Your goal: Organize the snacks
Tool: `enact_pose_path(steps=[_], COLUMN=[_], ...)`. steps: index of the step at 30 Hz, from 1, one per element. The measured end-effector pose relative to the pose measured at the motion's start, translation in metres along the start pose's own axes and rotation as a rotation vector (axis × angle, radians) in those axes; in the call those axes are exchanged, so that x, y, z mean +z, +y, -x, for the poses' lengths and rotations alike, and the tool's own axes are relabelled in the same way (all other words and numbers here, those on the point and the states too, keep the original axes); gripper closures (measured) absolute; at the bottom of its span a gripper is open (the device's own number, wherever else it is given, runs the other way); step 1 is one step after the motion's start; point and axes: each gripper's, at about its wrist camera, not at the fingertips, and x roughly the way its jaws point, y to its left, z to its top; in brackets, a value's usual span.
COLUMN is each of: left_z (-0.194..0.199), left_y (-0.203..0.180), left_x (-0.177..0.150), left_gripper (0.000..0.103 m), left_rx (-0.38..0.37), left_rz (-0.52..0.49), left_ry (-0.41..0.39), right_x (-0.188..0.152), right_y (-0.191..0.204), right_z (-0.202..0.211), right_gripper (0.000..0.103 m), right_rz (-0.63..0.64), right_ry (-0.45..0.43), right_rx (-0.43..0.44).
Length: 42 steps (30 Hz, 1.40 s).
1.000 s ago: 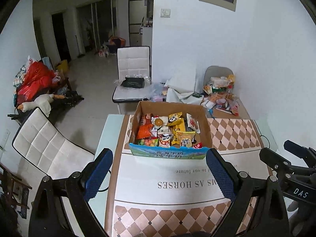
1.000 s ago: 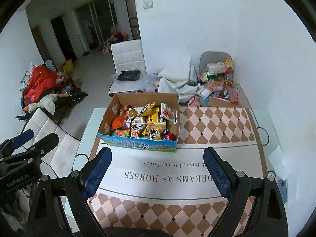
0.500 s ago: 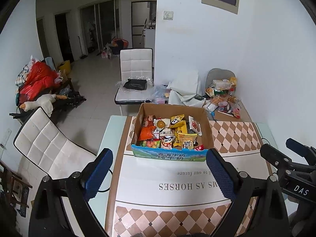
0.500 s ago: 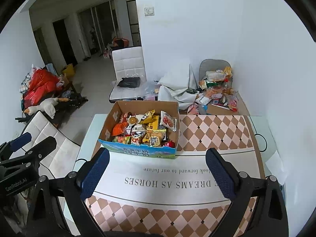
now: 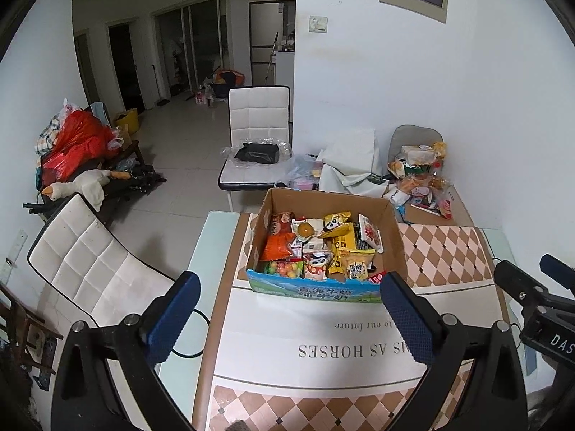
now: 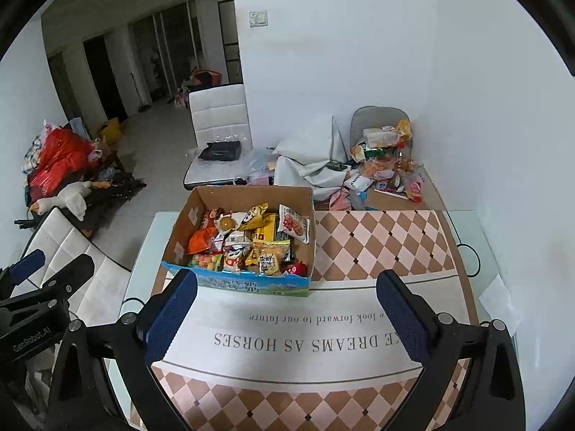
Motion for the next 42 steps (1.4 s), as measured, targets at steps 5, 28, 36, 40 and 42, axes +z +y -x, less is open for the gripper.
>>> enact_pose_path(steps=[5, 28, 36, 40, 42], left_z=[-0.006, -0.004, 0.001, 0.001, 0.003], left_y=[-0.002, -0.007, -0.009, -0.009, -0.011], left_x=[0.001, 0.001, 0.003, 0.003, 0.005], left_gripper=[0.001, 0.001, 0.001, 0.001, 0.001], left_rx=[0.019, -0.004, -0.003, -0.003, -0.002], left_rz=[-0.026, -0.022, -0.02, -0.018, -0.018], left_ry=[0.01, 0.009, 0.002, 0.001, 0.002], right_x=[0.003, 0.005, 0.006, 0.007, 0.007], right_y=[-0.001, -0.004, -0.004, -0.004, -0.005], right_z=[-0.009, -0.009, -0.007, -0.006, -0.004], right_gripper=[0.001, 0.001, 0.001, 0.001, 0.001], right_rz=[-0.011, -0.018, -0.02, -0.02, -0.02], right_ry=[0.008, 0.0, -0.001, 0.002, 0.003], right_rx=[0.0, -0.008, -0.008, -0.004, -0.003])
